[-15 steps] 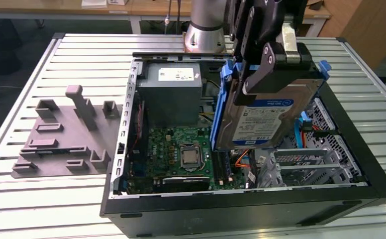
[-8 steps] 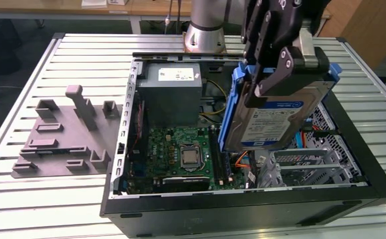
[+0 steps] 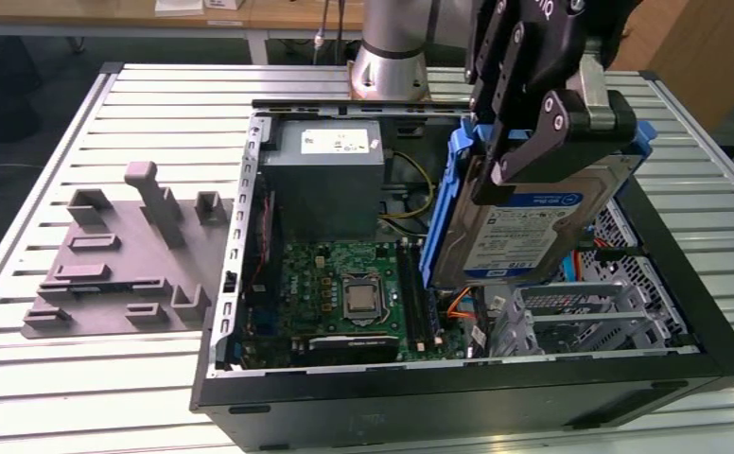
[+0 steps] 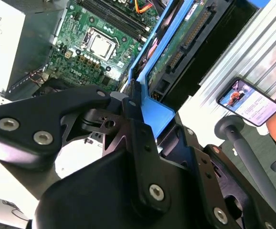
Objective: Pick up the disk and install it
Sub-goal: 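Insert the disk into the insertion slot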
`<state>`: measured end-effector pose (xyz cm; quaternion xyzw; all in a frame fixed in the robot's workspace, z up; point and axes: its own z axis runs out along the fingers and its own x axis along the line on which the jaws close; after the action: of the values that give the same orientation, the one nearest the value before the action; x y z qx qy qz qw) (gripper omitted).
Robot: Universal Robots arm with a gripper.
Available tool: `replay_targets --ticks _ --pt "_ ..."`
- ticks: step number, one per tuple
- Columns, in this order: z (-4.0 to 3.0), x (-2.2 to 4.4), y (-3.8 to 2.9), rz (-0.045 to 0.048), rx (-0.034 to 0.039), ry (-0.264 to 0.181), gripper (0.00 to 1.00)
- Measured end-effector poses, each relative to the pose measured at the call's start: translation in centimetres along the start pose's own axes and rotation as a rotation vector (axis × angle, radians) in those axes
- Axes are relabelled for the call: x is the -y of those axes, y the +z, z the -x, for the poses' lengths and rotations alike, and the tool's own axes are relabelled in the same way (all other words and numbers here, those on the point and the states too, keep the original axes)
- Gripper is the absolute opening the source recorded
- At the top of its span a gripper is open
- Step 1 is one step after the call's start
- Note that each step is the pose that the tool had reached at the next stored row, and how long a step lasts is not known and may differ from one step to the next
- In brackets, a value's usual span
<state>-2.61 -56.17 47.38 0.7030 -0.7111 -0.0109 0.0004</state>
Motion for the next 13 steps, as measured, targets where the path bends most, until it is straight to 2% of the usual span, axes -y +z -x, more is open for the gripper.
replay_targets --ticks 3,6,13 --pt "-0.01 0.55 0.04 0.0 0.0001 0.0 0.36" --pt "-0.09 1.49 0.15 0.0 -0.0001 0.0 0.36" --pt "-0.53 2.98 0.91 0.0 -0.0001 0.0 0.36"
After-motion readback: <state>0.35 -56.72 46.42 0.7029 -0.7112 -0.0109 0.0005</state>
